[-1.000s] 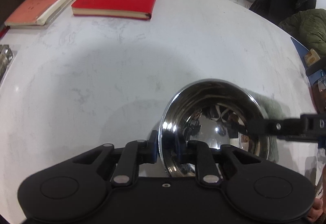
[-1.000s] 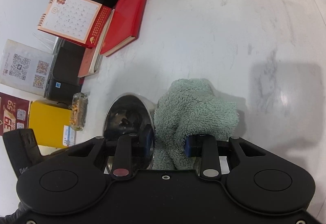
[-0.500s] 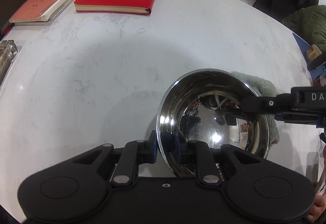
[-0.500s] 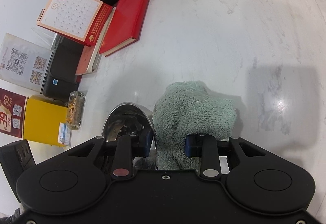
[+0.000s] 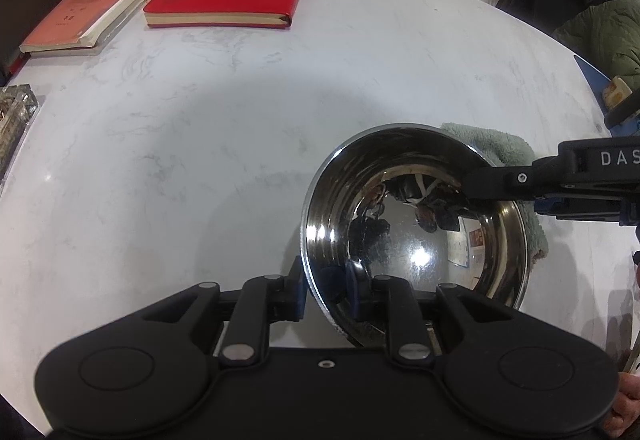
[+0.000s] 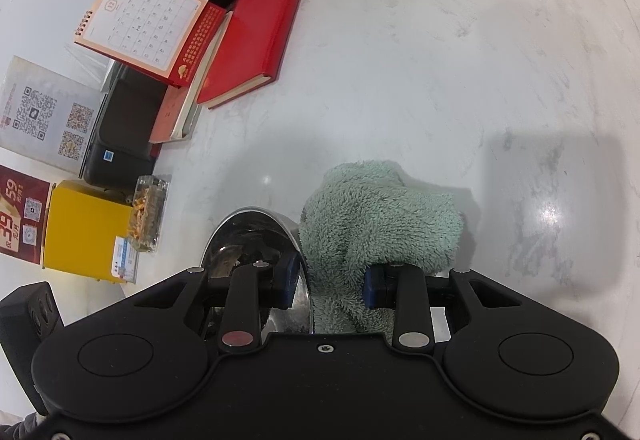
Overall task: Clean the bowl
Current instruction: 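Press the towel against the bowl's outer side with the right tool while the left tool holds the rim, then wipe the bowl's outer wall near the base with the towel in the right tool, then open both tools, releasing the bowl rim and the towel beside the bowl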
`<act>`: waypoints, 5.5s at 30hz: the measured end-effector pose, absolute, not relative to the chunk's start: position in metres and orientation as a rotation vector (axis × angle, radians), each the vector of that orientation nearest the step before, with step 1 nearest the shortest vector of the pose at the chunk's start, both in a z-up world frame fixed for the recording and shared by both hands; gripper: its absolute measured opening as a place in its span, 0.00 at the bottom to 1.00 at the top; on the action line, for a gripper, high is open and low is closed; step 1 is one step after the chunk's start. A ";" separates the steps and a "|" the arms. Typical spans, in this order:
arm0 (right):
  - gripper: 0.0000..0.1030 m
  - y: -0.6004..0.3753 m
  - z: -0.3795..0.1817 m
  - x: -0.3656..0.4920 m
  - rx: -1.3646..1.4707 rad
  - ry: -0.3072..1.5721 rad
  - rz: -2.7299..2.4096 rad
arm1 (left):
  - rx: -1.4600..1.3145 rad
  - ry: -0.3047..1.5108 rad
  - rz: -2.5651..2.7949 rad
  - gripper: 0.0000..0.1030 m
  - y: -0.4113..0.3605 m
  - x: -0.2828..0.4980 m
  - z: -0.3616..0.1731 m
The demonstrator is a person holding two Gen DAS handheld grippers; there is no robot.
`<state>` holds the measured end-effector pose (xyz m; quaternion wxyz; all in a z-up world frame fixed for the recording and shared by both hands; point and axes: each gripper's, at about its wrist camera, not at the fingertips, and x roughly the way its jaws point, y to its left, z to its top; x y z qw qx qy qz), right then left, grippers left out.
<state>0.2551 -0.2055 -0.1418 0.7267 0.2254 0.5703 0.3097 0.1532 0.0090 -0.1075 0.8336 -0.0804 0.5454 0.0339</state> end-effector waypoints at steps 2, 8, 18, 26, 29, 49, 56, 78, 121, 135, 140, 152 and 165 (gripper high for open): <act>0.30 -0.206 -0.142 0.253 0.501 1.255 0.683 | -0.166 1.155 0.075 0.20 0.008 0.153 -0.107; 0.30 -0.210 -0.139 0.235 0.510 1.238 0.664 | -0.163 1.141 0.090 0.21 0.005 0.152 -0.108; 0.30 -0.227 -0.151 0.203 0.619 1.256 0.620 | -0.152 1.132 0.086 0.21 0.004 0.151 -0.107; 0.30 -0.227 -0.150 0.202 0.621 1.252 0.610 | -0.141 1.131 0.082 0.21 0.003 0.150 -0.107; 0.30 -0.226 -0.150 0.201 0.619 1.251 0.609 | -0.139 1.130 0.083 0.21 0.003 0.150 -0.107; 0.30 -0.236 -0.146 0.178 0.666 1.239 0.591 | -0.142 1.105 0.100 0.22 0.001 0.146 -0.107; 0.30 -0.233 -0.151 0.156 0.713 1.255 0.581 | -0.145 1.103 0.089 0.22 0.000 0.142 -0.108; 0.30 -0.215 -0.140 0.215 0.530 1.218 0.598 | -0.265 1.161 0.044 0.20 0.016 0.152 -0.110; 0.37 -0.238 -0.103 0.180 0.389 1.078 0.396 | -0.174 1.065 -0.007 0.30 0.011 0.153 -0.100; 0.37 -0.235 -0.118 0.190 0.280 1.097 0.346 | -0.099 1.094 -0.050 0.23 0.008 0.165 -0.110; 0.37 -0.213 -0.128 0.184 0.081 1.109 0.342 | -0.078 1.097 -0.017 0.23 0.022 0.167 -0.110; 0.69 -0.203 -0.100 0.155 0.084 1.043 0.399 | -0.167 1.022 -0.073 0.39 0.032 0.142 -0.069; 0.95 -0.210 -0.051 0.103 0.078 0.873 0.211 | -0.107 0.813 0.036 0.89 0.031 0.075 -0.023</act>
